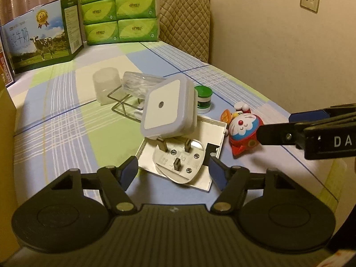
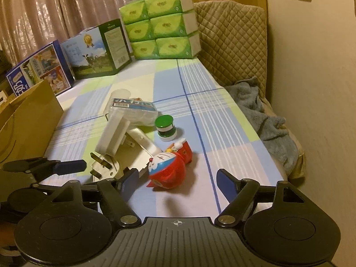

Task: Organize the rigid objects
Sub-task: 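Grasp the white three-pin plug with the left tool while the right tool grasps the red Doraemon figure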

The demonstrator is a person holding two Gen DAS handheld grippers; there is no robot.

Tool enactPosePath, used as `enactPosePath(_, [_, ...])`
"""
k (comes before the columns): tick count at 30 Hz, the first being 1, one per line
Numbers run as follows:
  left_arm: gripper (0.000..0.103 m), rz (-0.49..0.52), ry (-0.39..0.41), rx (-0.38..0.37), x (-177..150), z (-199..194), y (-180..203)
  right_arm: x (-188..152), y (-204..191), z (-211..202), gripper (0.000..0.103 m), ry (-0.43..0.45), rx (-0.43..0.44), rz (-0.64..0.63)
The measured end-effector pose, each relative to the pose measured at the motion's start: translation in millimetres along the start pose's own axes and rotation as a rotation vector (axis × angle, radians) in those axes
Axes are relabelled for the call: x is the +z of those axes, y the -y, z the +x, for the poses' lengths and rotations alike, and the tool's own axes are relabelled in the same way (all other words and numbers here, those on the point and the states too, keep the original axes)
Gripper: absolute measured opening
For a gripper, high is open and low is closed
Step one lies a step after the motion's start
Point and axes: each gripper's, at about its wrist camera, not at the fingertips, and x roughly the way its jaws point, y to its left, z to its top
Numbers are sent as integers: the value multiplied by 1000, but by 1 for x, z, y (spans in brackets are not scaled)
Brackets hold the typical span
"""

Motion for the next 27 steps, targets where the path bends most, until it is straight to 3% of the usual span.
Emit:
enactPosePath(8, [58, 16, 8, 1, 0, 8, 3, 2, -5, 9, 73, -13, 2, -12])
enactPosePath(10, [48, 14, 10, -9, 0, 9, 2, 3, -6, 12, 72, -17, 0, -13])
enactPosePath(17, [47, 9, -9, -12, -1, 5, 1, 8, -7, 23, 65, -34, 12, 5])
enactPosePath(27, [47, 10, -12, -17, -1, -3, 0, 14, -13, 45, 47, -72, -10, 5])
